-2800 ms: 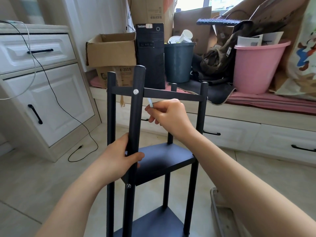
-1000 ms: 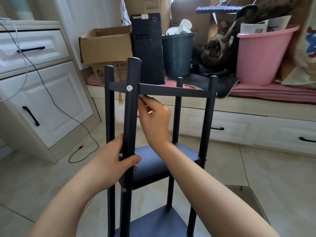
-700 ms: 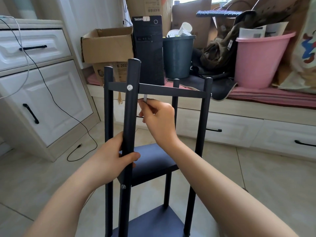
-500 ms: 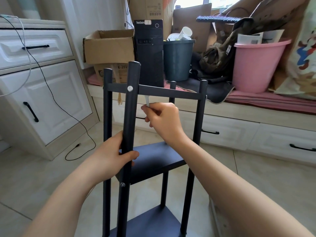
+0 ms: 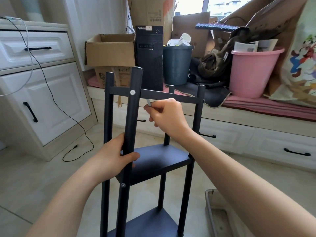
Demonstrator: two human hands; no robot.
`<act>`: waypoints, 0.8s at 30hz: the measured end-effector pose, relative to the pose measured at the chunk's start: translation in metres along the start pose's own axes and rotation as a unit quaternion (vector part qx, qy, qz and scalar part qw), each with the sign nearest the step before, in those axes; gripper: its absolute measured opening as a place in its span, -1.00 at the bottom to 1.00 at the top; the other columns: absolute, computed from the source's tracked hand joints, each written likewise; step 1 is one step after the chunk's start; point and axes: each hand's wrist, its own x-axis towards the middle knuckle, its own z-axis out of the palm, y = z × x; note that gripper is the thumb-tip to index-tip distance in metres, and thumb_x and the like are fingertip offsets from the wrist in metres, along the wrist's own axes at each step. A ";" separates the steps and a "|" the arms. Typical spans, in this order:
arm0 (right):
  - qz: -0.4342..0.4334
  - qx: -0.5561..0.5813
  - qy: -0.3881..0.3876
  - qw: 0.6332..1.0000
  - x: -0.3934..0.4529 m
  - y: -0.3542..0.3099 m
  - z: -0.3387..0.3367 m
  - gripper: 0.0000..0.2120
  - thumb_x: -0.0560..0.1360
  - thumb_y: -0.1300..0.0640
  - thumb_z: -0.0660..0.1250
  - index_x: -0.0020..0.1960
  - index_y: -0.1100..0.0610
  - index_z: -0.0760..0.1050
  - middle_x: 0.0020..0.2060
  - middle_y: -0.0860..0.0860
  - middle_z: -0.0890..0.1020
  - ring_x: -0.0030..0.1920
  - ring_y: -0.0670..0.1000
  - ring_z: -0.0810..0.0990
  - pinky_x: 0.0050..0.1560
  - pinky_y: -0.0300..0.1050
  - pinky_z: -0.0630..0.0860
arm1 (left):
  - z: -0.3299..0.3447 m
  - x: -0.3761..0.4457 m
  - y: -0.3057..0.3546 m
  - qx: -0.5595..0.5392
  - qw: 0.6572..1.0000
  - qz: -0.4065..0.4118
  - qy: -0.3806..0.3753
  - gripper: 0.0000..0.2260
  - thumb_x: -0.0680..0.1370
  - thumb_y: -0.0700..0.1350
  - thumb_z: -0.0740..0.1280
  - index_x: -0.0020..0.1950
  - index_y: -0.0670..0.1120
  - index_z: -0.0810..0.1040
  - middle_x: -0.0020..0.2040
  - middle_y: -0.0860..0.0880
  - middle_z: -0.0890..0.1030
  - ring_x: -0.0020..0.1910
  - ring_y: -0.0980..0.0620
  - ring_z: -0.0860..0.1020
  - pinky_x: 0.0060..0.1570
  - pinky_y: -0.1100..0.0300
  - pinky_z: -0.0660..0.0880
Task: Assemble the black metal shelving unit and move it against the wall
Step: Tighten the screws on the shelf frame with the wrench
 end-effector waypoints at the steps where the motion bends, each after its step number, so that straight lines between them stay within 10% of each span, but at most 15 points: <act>1: 0.003 0.003 0.000 1.000 0.000 0.000 0.001 -0.84 0.56 0.20 0.37 -0.10 0.22 0.70 -0.43 -0.04 0.61 -0.54 -0.28 0.50 -0.38 -0.38 0.42 | 0.000 0.000 0.000 -0.003 1.000 0.000 -0.001 -0.81 0.54 -0.13 0.45 -0.02 -0.03 0.43 -0.10 -0.09 0.65 -0.22 0.06 0.72 -0.21 0.05 0.65; 24: -0.071 0.078 0.183 0.978 -0.008 0.013 0.055 -0.84 0.58 0.18 0.34 -0.01 0.19 0.70 -0.31 -0.02 0.67 -0.38 -0.16 0.53 -0.24 -0.13 0.54 | 0.003 -0.001 -0.003 -0.005 1.000 0.025 -0.015 -0.77 0.55 -0.12 0.45 -0.02 0.11 0.41 -0.08 -0.06 0.62 -0.23 0.12 0.71 -0.30 0.28 0.57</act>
